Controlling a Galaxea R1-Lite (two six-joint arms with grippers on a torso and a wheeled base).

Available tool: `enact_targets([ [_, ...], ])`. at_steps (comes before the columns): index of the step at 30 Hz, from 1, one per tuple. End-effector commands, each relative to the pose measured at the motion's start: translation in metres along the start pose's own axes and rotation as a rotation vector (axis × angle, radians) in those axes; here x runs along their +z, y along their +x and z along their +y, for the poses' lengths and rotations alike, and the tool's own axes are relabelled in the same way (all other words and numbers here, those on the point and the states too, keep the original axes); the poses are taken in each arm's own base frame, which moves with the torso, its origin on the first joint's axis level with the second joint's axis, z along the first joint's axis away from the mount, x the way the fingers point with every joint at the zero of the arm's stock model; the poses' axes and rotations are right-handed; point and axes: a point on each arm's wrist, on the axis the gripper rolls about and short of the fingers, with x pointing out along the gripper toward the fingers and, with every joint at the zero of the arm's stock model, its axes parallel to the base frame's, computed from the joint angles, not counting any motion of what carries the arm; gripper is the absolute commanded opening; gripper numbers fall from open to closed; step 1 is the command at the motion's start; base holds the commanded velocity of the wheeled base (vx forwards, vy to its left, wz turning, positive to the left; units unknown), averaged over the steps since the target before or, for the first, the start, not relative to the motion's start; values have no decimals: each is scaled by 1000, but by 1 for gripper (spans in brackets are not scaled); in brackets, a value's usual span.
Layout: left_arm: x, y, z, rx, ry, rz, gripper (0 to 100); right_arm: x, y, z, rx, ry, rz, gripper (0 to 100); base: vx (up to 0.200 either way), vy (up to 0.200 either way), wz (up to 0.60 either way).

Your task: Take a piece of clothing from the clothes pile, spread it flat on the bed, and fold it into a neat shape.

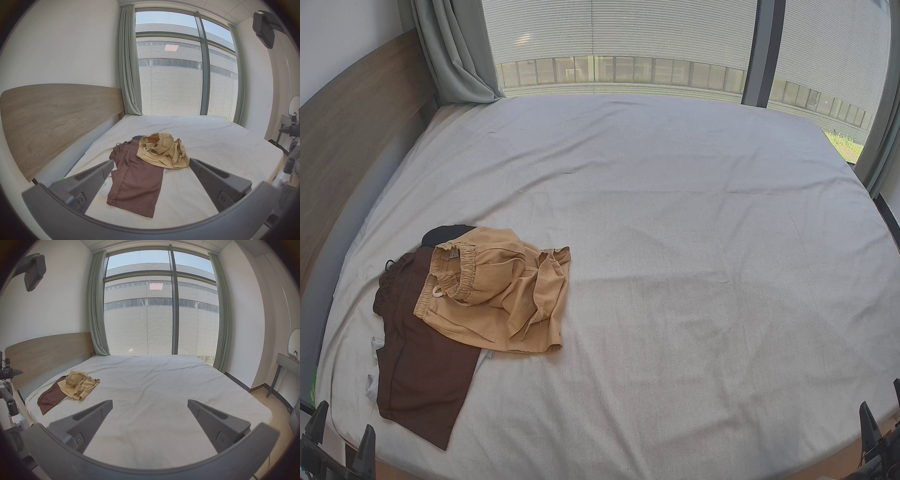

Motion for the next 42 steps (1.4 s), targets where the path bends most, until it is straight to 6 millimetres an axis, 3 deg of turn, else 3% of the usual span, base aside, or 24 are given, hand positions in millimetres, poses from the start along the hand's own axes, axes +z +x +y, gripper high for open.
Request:
enact_targets([
  [1, -5, 0, 0, 0, -1, 1, 100, -5, 0, 0, 0, 0, 4, 100, 0, 0, 0],
  [27, -4, 0, 0, 2, -4, -13, 100, -5, 0, 0, 1, -3, 2, 100, 0, 0, 0],
  [31, 40, -8, 0, 1, -10, -154, 100, -5, 0, 0, 1, -3, 2, 100, 0, 0, 0],
  [42, 57, 10, 0, -34, 4, -42, 100, -5, 0, 0, 1, -3, 2, 100, 0, 0, 0],
])
